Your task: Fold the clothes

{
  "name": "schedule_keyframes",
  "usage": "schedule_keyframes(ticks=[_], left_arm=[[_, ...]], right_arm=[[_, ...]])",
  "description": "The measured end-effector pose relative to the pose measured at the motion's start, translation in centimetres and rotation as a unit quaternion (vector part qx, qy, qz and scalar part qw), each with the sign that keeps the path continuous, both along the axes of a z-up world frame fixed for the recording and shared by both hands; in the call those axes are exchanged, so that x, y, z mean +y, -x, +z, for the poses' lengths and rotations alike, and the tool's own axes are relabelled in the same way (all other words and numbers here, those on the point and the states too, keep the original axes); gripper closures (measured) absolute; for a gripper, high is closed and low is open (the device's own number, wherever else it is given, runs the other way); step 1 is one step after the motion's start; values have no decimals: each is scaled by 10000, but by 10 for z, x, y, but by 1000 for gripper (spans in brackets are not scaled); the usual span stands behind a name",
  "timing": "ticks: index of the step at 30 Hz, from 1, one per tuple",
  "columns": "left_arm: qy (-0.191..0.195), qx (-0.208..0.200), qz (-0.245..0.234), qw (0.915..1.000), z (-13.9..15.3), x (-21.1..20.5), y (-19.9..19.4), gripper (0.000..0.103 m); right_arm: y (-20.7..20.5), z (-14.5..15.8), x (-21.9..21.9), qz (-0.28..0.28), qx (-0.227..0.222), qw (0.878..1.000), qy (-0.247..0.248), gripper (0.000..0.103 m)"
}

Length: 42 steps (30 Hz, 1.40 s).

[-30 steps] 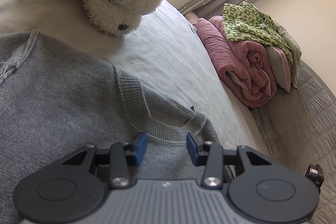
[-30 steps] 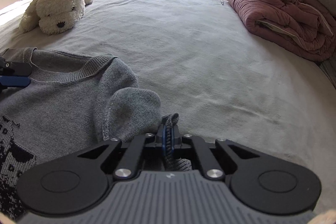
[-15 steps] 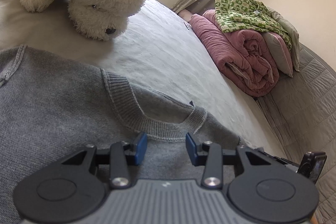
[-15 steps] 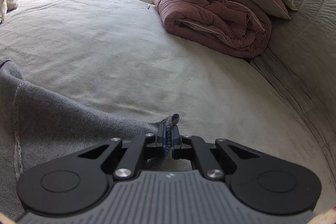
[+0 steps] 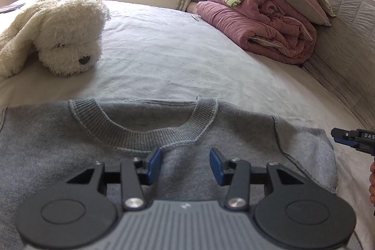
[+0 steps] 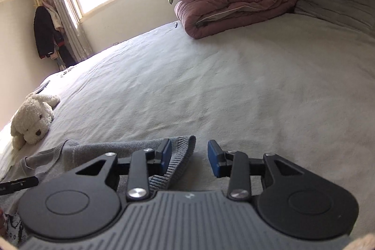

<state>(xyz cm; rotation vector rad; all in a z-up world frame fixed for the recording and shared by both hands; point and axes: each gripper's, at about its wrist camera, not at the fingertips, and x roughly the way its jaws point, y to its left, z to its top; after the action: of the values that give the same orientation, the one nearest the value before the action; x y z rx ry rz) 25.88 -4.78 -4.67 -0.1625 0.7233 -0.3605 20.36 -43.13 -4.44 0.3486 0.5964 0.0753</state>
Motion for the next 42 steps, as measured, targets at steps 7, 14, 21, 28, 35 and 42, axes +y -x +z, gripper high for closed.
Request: schedule_keyframes(ticks=[7, 14, 21, 28, 35, 42], left_arm=[[-898, -217, -287, 9953, 21, -37, -14, 56], [-1120, 210, -493, 9923, 36, -46, -82, 56], [-1016, 825, -750, 9886, 16, -61, -114, 56], [-1065, 711, -717, 9892, 14, -70, -112, 71], [-1342, 395, -651, 9880, 14, -84, -100, 100], [-1212, -382, 49, 9919, 36, -79, -79, 101]], right_arm=[[5, -6, 16, 745, 476, 9957, 285, 64], [3, -4, -1, 571, 374, 9976, -151, 64], [13, -1, -1, 995, 492, 9935, -243, 62], [24, -1, 18, 1545, 611, 9852, 416, 62], [27, -9, 46, 2011, 743, 9694, 1196, 95], [51, 4, 56, 1941, 691, 9468, 2474, 100]])
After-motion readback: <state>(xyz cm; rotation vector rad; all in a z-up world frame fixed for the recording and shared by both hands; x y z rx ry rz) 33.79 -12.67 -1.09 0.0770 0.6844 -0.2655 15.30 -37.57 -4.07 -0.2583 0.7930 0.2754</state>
